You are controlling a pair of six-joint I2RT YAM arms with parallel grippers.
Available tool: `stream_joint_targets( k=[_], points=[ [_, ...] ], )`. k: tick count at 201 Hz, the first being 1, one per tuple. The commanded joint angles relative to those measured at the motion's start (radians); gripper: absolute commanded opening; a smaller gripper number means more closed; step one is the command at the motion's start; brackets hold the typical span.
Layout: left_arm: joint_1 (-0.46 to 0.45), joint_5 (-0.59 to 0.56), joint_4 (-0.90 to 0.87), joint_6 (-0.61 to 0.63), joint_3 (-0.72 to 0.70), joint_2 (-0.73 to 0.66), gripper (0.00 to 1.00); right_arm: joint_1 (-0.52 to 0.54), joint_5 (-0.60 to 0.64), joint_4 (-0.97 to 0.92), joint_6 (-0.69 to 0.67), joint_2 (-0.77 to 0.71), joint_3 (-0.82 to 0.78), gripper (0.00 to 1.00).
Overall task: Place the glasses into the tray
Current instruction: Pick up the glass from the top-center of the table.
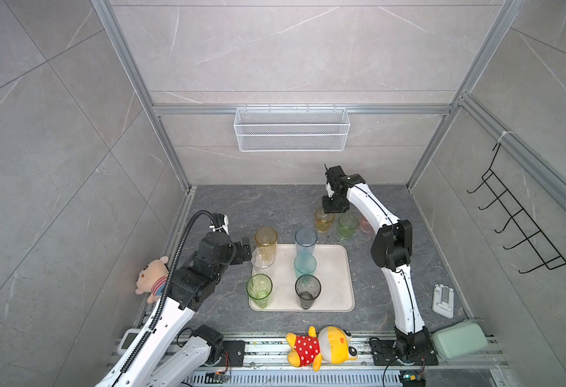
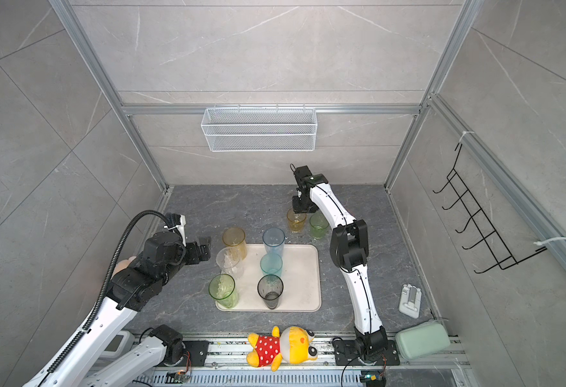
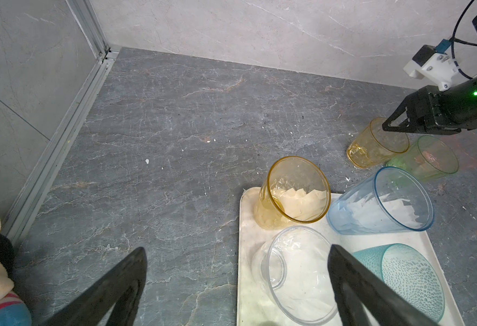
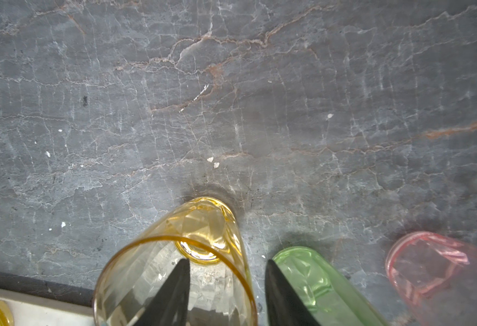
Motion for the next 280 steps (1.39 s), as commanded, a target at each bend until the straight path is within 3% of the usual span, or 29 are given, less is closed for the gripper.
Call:
stream_joint_targets(
  k=[1,90,201,280],
  points=[
    [0.005,0.008,0.003,-0.014,0.027,-0.001,1.0,0.003,-0.007,-0.029,-0.006,0.04,0.038,0.43],
    [0.005,0.02,0.017,-0.02,0.018,0.005,1.0,0.006,0.003,-0.058,-0.009,0.084,0.089,0.33],
    [0.004,0.03,0.014,-0.036,0.003,-0.002,1.0,0.019,0.038,-0.084,-0.01,0.023,0.093,0.0],
    [0.005,0.035,0.018,-0.044,-0.006,-0.004,1.0,0.048,0.09,-0.147,-0.015,-0.135,0.1,0.0]
  ],
)
